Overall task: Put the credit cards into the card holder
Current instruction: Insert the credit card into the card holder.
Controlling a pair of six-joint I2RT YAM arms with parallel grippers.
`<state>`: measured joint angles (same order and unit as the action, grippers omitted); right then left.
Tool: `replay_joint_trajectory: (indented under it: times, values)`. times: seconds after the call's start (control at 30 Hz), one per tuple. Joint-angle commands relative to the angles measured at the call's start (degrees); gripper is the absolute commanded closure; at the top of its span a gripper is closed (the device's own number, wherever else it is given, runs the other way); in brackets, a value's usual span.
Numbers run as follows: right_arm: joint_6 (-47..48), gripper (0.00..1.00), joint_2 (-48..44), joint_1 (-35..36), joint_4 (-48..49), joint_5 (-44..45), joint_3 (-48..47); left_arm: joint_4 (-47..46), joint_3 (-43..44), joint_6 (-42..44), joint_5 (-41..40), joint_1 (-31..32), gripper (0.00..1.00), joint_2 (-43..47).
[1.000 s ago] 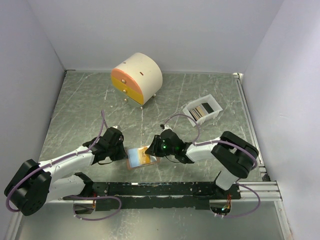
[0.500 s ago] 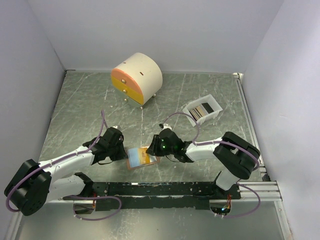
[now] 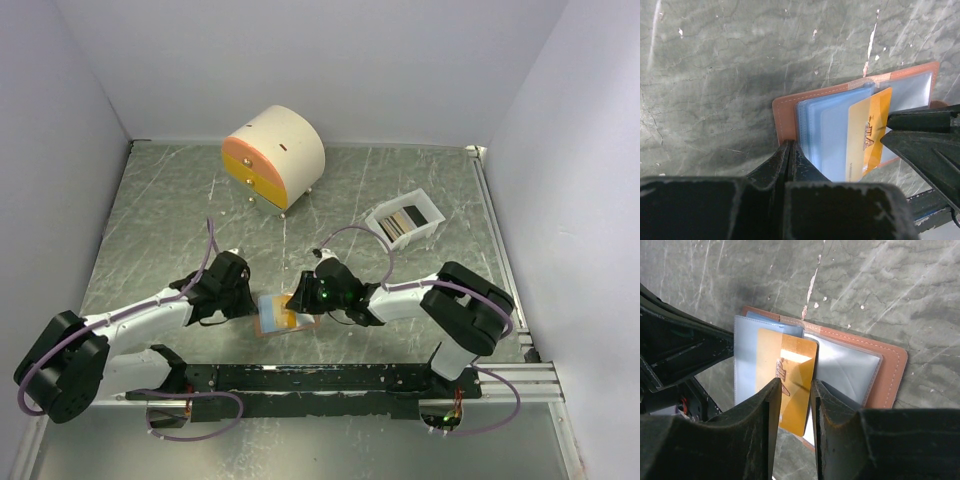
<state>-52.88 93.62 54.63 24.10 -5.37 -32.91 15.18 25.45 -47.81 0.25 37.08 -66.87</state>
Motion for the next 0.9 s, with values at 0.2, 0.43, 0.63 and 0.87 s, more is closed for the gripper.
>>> replay_joint_trajectory:
  times: [0.2,0.43,0.63,0.87]
  values:
    - [0.3,0.7,1.4,0.8,3.7,-1.8,-1.5,-2.2,0.8,1.4,0.1,0.4,0.93,-2.0]
    - [-0.5,0.77,2.5,1.5,5.6,-3.1,-1.9,-3.5,0.9,1.3,0.7,0.4,0.93,-3.3]
    - [-1.2,0.79,3.5,2.3,4.3,-3.1,-2.7,-3.2,1.5,1.1,0.7,0.4,0.93,-3.7]
    - [2.1,0.78,-1.6,2.2,-3.6,1.7,-2.3,-0.3,2.3,0.3,0.2,0.4,0.89,-1.1]
